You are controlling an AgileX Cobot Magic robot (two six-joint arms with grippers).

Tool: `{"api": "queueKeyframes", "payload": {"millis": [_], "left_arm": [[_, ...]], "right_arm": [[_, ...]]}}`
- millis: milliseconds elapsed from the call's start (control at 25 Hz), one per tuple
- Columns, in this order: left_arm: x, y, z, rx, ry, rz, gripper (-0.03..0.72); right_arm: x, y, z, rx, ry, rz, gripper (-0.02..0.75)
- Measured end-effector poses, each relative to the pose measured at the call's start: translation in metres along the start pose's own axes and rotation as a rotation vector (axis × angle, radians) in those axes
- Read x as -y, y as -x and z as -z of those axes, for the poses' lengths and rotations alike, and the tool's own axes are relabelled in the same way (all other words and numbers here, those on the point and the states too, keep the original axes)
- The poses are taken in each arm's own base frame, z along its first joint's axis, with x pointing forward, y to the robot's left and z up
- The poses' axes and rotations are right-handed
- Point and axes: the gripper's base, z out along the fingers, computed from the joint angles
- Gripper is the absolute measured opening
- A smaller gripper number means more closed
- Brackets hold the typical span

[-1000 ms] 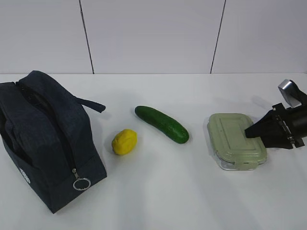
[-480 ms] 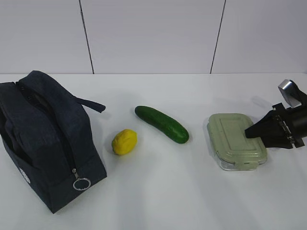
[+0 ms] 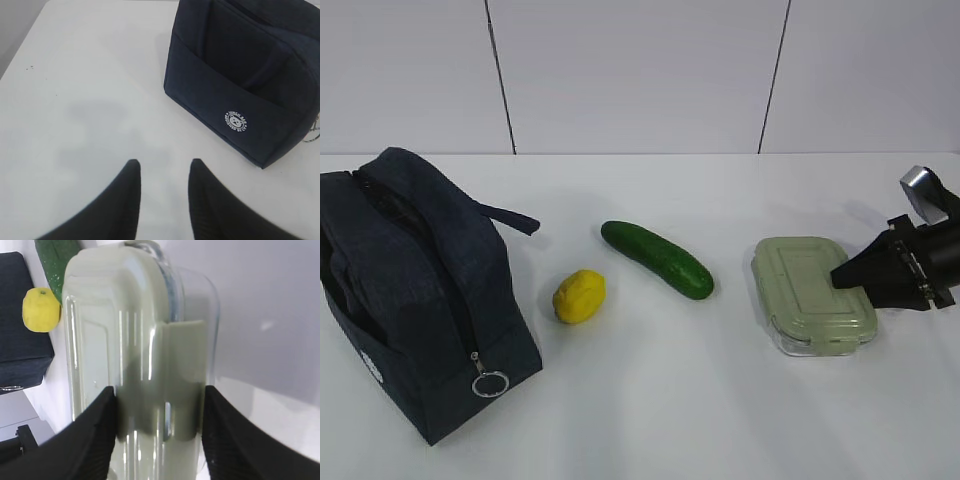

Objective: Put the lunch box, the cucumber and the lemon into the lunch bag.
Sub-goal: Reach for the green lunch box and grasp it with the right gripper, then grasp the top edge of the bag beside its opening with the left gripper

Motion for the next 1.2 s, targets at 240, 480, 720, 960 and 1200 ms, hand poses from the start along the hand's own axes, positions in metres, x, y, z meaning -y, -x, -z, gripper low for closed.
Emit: {"api": "queueKeyframes", "payload": {"millis": [240, 480, 720, 960, 1200], "left_arm": [[0.0000, 0.0000, 0.0000, 0.000, 0.000, 0.000, 0.239], [0.0000, 0.0000, 0.0000, 0.000, 0.000, 0.000, 0.239], [0.0000, 0.0000, 0.0000, 0.000, 0.000, 0.000, 0.239], [0.0000, 0.0000, 0.0000, 0.000, 0.000, 0.000, 0.239], [0.0000, 0.0000, 0.0000, 0.000, 0.000, 0.000, 0.239]], "right_arm": [[-0.0001, -0.0001, 0.0000, -0.001, 0.001, -0.004, 0.382], [-0.0001, -0.0001, 0.0000, -0.001, 0.001, -0.006, 0.368], [-0.0001, -0.0001, 0.0000, -0.001, 0.001, -0.017, 0.368], [-0.0001, -0.0001, 0.0000, -0.001, 0.001, -0.035, 0.367], [-0.0001, -0.0001, 0.0000, -0.001, 0.001, -0.054, 0.366]]}}
